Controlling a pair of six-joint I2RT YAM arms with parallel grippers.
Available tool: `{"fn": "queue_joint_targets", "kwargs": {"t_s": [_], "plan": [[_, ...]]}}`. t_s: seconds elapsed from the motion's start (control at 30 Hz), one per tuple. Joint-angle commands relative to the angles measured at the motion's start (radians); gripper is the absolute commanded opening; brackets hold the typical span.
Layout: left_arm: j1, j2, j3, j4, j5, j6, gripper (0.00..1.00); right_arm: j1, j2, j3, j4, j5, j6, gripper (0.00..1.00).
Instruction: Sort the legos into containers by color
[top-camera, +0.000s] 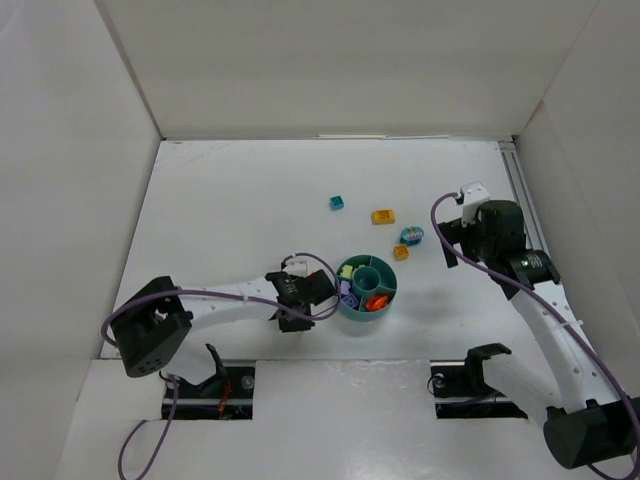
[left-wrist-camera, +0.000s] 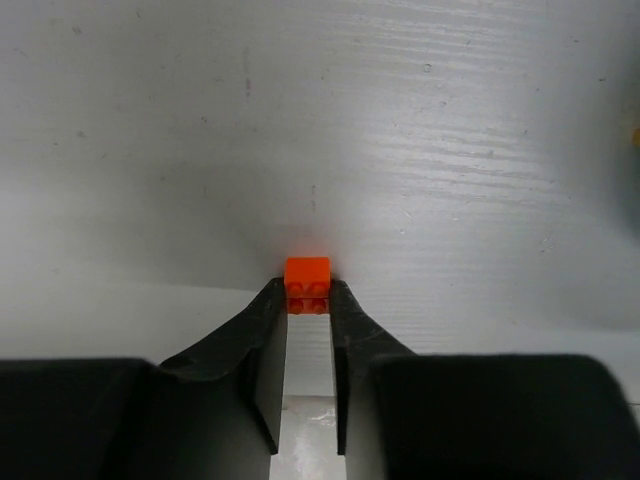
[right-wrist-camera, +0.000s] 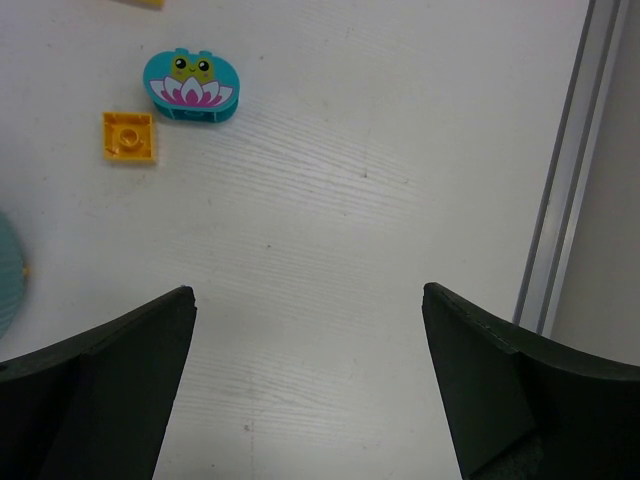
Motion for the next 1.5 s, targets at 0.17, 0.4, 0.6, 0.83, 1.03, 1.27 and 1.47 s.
{"fn": "queue_joint_targets", "kwargs": {"t_s": [0.17,0.4,0.6,0.83,1.03,1.27,1.47], "plan": [[-0.026,-0.04,0.102,-0.069,-0.04,-0.016,0.02,-0.006,-0.017,0.022,0.001,-0.009,-0.003,1.0],[-0.066,-0.169,0.236,0.1,-0.055,0.207,0.06,-0.006,-0.05,0.013,0.011,-0.009,-0.003,1.0],[-0.092,-0.083,0.365,0.243,-0.03,0.409,0.06,-0.006,-0.059,0.004,0.02,-0.009,-0.003,1.0],[-0.134,0.081,0.537,0.221,-0.018,0.511,0.08,-0.015,-0.059,0.004,0.02,-0.009,-0.003,1.0],[-0.145,0.117,0.558,0.221,0.005,0.524,0.13,-0.015,-0.069,0.004,0.02,-0.009,-0.003,1.0],[-0.145,0.149,0.568,0.212,0.005,0.524,0.28,-0.015,-0.069,0.004,0.02,-0.019,-0.003,1.0],[-0.154,0.138,0.568,0.212,0.005,0.515,0.38,-0.015,-0.069,0.004,0.02,-0.019,-0.003,1.0]]}}
